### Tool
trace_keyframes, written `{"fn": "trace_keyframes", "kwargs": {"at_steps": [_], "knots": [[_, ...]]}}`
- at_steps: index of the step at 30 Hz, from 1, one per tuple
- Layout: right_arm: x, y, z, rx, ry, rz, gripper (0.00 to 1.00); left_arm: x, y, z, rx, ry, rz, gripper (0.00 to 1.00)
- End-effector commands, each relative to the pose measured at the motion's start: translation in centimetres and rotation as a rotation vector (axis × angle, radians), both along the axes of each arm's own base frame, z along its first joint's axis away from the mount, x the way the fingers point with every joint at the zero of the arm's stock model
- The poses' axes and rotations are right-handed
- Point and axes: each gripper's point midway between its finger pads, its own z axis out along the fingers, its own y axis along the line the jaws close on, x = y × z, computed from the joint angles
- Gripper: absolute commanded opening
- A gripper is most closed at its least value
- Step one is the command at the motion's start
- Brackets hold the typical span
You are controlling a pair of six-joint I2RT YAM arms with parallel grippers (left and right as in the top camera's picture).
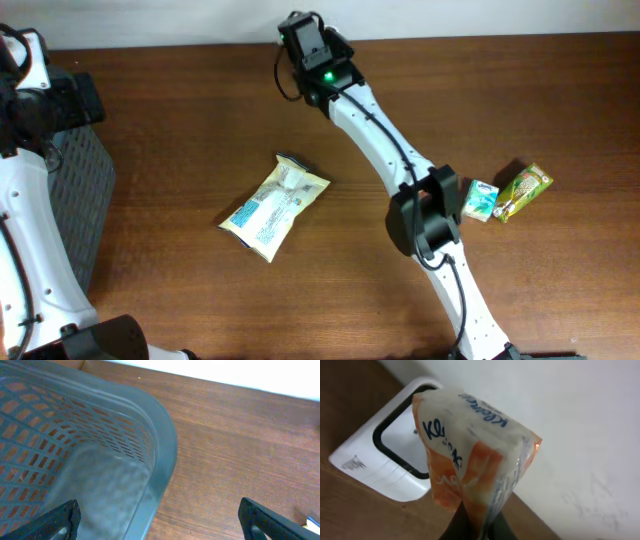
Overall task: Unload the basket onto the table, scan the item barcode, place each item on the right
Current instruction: 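Hold the orange tissue pack in front of the white scanner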
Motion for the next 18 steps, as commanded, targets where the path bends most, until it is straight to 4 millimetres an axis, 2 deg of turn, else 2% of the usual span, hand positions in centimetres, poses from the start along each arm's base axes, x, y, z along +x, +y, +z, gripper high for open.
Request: {"fn": "trace_keyframes", "kwargs": {"at_steps": [1, 4, 6, 8, 10, 12, 15, 18], "knots": [[1.4, -1.9, -1.1, -0.095, -0.004, -0.006, 0.04, -0.4, 0.1, 1.0, 0.021, -0.017, -0.005, 0.99], [1.9, -3.1, -2.1, -0.096, 0.014, -0.019, 0.04, -0.4, 0.1, 1.0, 0.021, -0.017, -0.005, 0.99], [1.9, -3.2, -2.2, -0.096, 0.015, -0.019, 0.04, -0.4, 0.1, 1.0, 0.021, -0.017, -0.005, 0.99], [1.7, -2.9, -2.5, -0.097, 0.029, -0.008, 0.04, -0.4, 0.1, 1.0, 0.022, -0.017, -0.005, 0.99], [1.1, -2.0, -3.9, -0.08, 0.092, 0.047, 0.04, -0.4, 0.1, 1.0, 0.021, -0.017, -0.005, 0.99], [0.9, -2.2, -4.5, -0.089, 0.106, 0.047, 0.04, -0.4, 0.1, 1.0, 0.021, -0.017, -0.005, 0.99], [0.6, -2.0, -5.2, -0.204, 0.154, 0.125, 0.04, -0.4, 0.1, 1.0, 0.022, -0.017, -0.005, 0.99], [0.4, -1.5, -5.2, -0.237, 0.162, 0.157, 0.04, -0.4, 0.1, 1.0, 0.022, -0.017, -0.005, 0.99]]}}
